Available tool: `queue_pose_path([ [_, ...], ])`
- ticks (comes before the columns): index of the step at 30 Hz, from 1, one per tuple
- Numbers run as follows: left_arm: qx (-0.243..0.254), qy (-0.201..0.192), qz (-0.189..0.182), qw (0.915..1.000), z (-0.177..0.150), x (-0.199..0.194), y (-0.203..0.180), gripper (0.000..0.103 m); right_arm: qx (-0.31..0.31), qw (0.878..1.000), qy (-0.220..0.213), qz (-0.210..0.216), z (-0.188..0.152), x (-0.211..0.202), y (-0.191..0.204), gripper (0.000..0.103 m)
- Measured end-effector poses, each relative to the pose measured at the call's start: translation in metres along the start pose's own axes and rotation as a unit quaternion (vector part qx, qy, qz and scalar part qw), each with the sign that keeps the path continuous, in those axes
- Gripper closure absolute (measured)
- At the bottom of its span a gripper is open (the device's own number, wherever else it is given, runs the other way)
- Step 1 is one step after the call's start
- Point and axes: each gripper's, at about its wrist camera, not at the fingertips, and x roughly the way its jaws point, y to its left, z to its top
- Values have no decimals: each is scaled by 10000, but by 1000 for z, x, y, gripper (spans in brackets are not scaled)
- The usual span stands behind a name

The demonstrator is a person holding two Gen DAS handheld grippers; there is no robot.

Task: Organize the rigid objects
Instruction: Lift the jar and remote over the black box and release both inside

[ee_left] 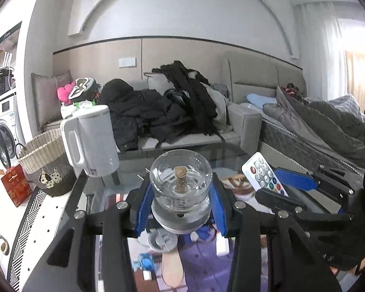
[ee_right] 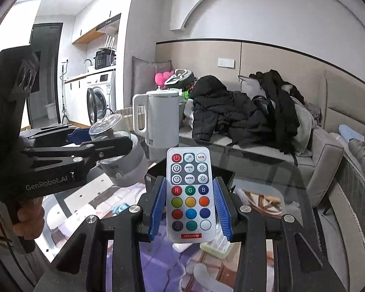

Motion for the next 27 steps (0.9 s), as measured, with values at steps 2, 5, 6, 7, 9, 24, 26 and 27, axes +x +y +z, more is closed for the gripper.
queue_pose_path([
  [2, -4, -42, 33, 10000, 5, 4, 1, 61, -2, 10000, -60, -15, 8, 3, -1, 64],
  [5, 23, -102, 127, 9999, 11, 14, 2, 61, 10, 9998, -164, -65, 20, 11, -2, 64],
  [6, 6, -105, 154, 9998, 14, 20, 4, 61, 37, 9998, -195, -85, 24, 13, -4, 64],
  [7, -19, -105, 170, 9998, 15, 23, 6, 61, 59, 9997, -213, -95, 27, 15, -4, 64],
  [9, -88, -86, 194, 9997, 18, 32, 10, 61, 87, 9995, -263, -146, 35, 21, -7, 64],
  [24, -576, 626, 138, 9963, 19, 117, 37, 61, 656, 9970, 400, -54, 57, 141, -44, 64],
  [26, -604, 734, 159, 9953, 15, 129, 39, 61, 775, 9952, 590, -7, 53, 158, -50, 64],
  [27, -628, 803, 149, 9947, 13, 134, 41, 61, 842, 9940, 690, -16, 49, 168, -54, 64],
])
